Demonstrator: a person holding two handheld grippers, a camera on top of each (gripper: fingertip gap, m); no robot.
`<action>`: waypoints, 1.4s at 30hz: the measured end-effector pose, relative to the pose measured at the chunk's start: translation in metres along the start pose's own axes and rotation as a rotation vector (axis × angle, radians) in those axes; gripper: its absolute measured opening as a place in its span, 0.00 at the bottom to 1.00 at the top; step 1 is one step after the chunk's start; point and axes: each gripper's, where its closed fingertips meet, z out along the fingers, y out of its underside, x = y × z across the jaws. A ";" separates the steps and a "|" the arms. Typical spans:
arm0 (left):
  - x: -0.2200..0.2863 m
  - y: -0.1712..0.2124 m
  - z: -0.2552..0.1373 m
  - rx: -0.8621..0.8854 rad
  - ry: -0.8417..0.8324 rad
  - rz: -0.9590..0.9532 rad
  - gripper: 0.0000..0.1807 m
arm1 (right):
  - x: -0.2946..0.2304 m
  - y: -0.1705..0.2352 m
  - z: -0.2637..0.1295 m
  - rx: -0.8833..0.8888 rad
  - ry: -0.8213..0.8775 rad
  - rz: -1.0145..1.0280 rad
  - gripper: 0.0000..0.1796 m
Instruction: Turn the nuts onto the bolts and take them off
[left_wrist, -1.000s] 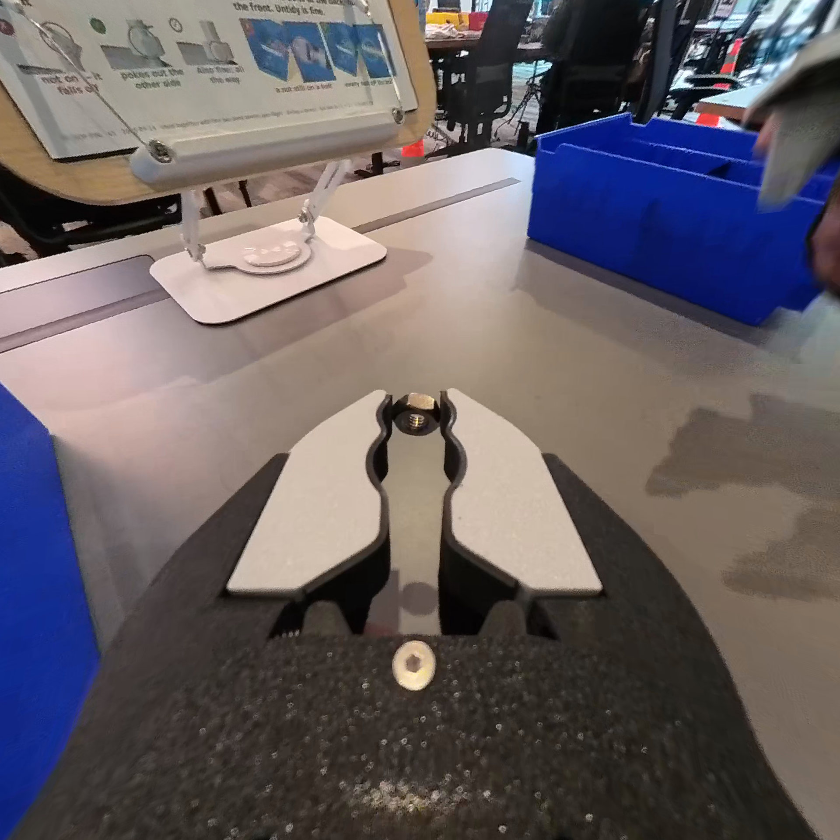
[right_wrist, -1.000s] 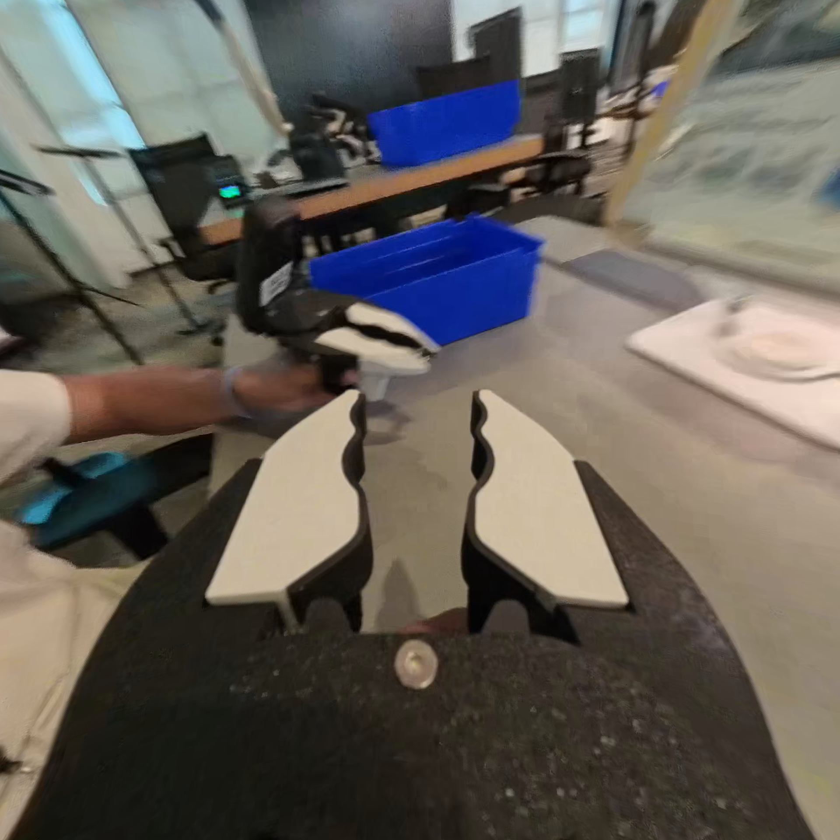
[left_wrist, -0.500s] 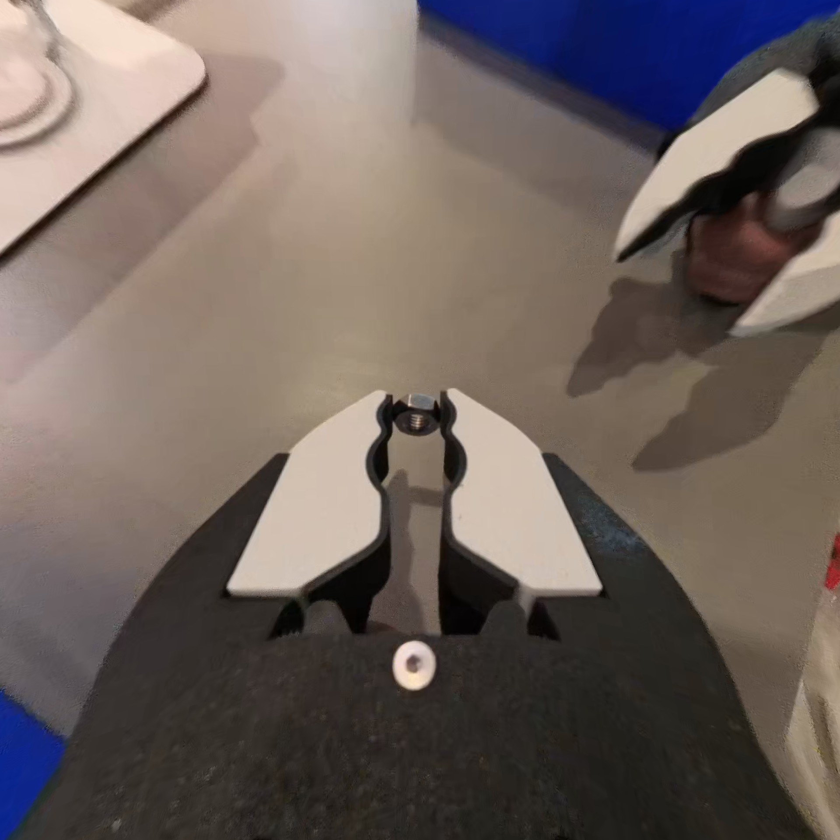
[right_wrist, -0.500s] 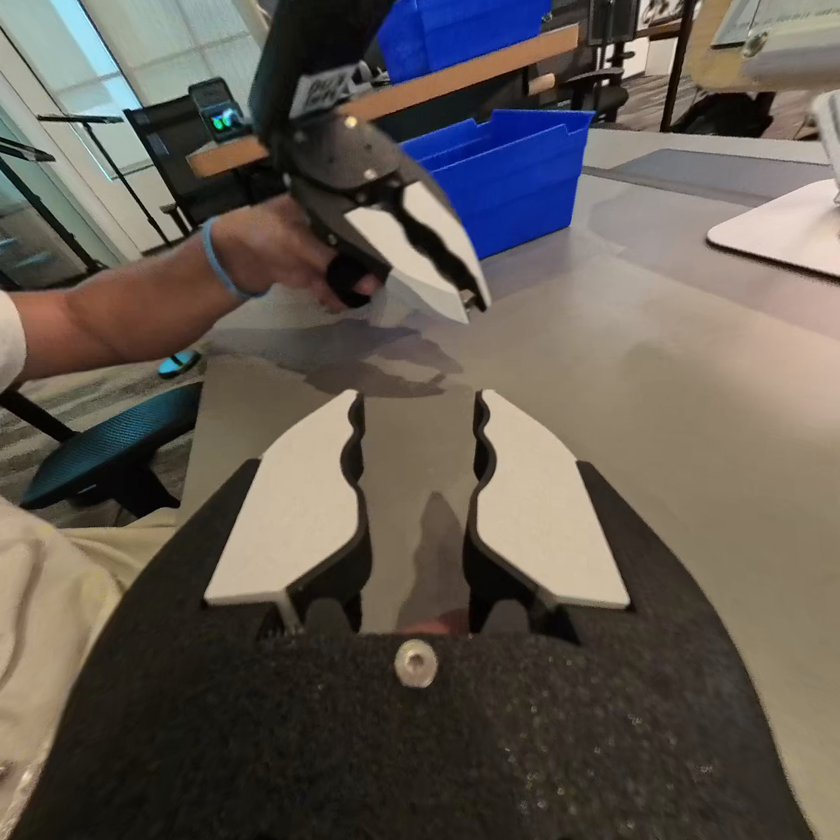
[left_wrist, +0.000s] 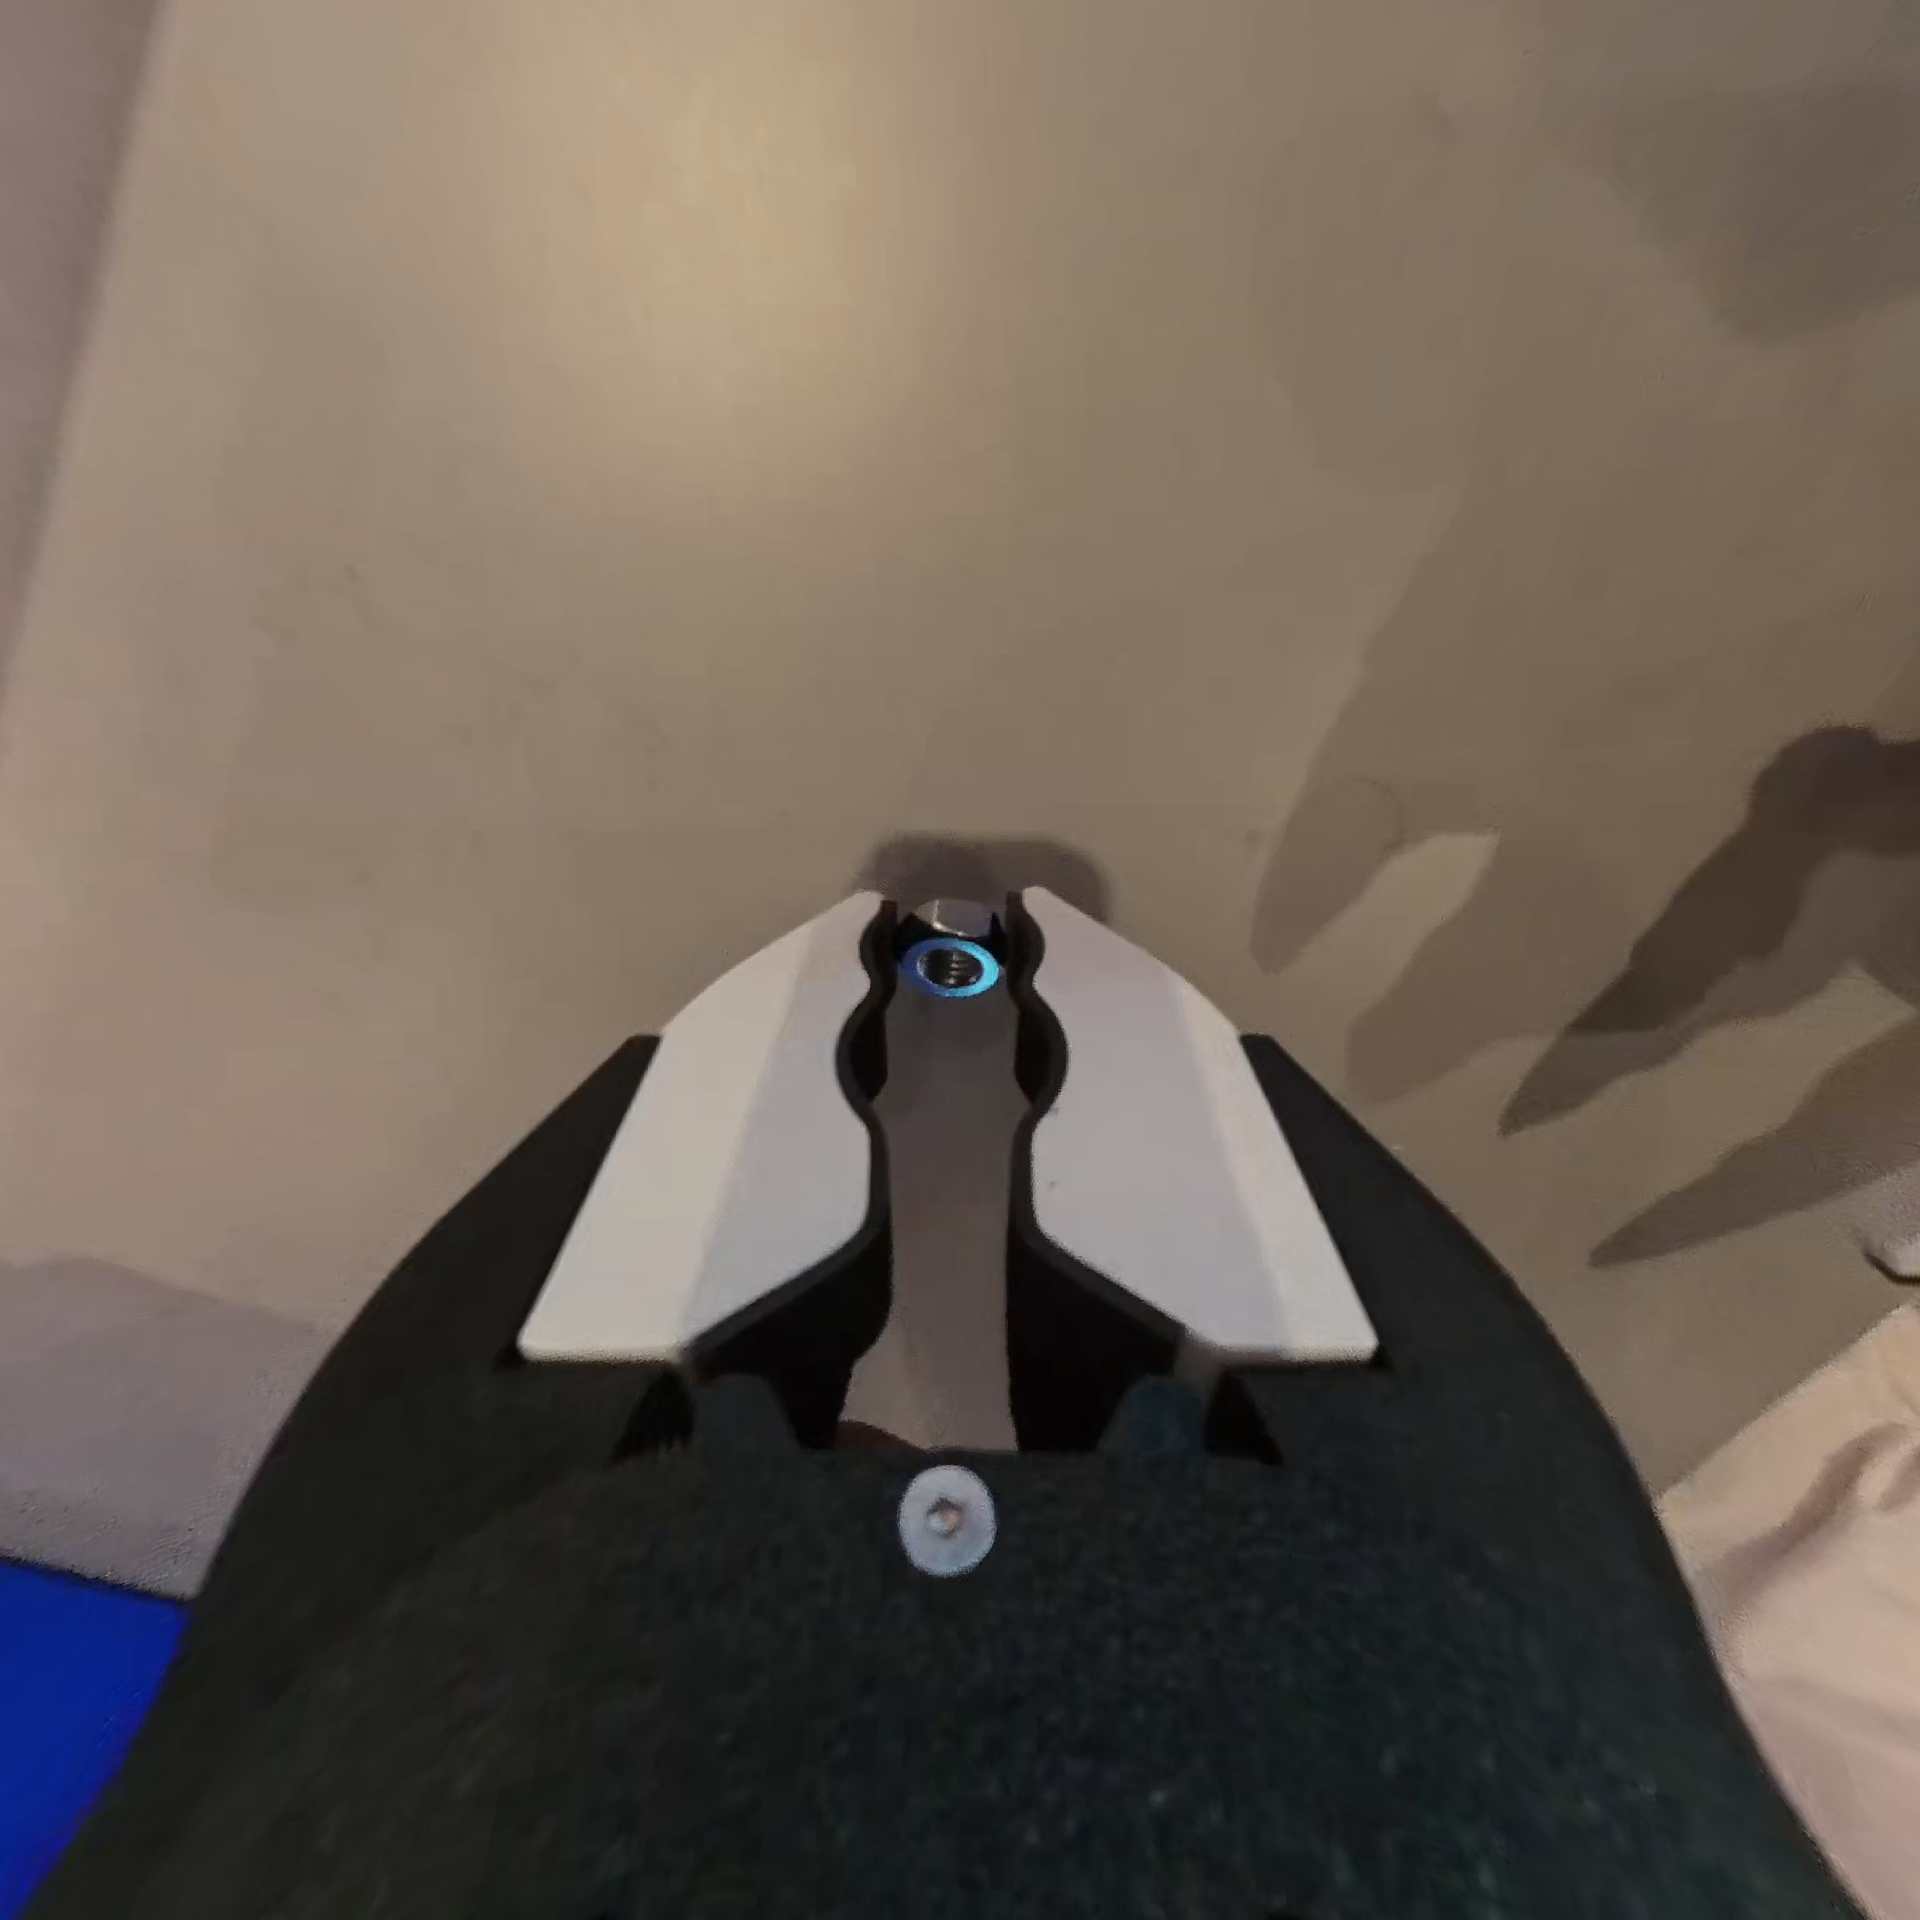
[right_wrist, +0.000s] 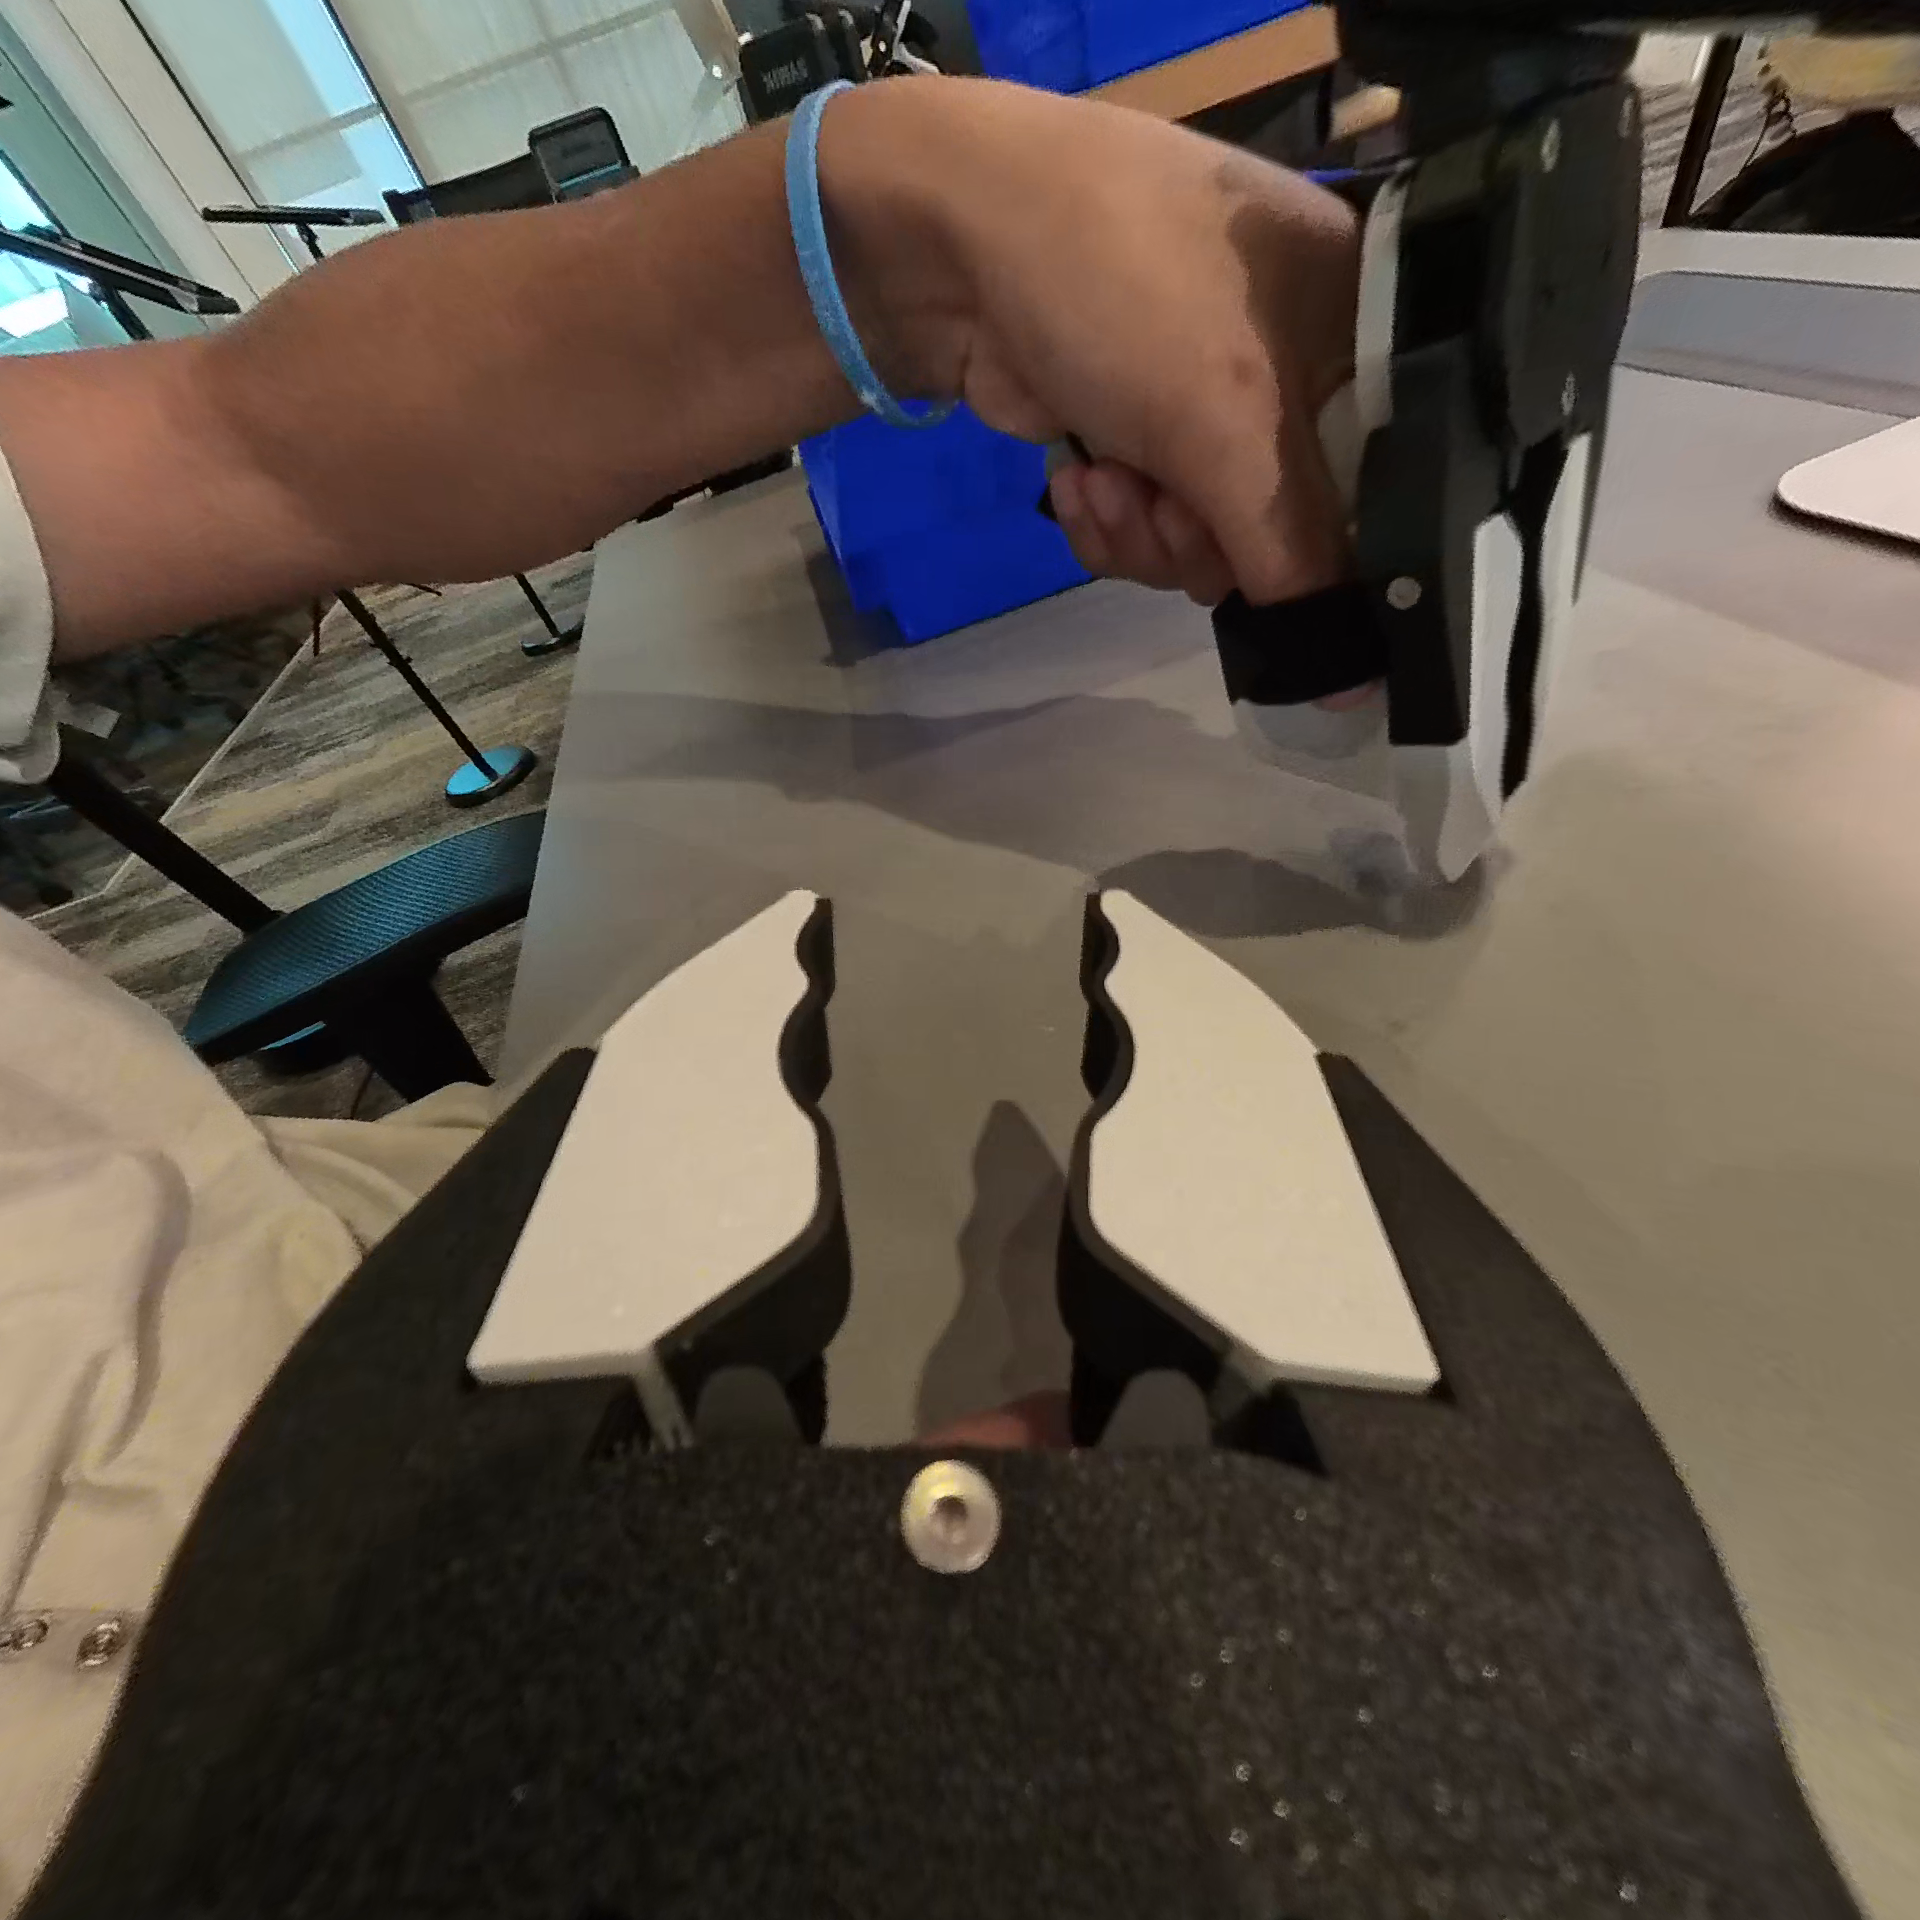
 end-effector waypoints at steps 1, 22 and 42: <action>-0.001 0.001 0.002 -0.004 -0.010 0.005 0.11 | -0.001 0.001 0.001 -0.005 -0.003 -0.003 0.25; 0.007 0.099 -0.100 0.998 -0.255 -0.303 0.21 | 0.042 0.001 -0.020 -0.200 0.267 -0.132 0.24; 0.017 0.134 -0.092 1.047 -0.338 -0.254 0.19 | 0.136 0.026 0.066 -1.153 -0.119 -0.576 0.20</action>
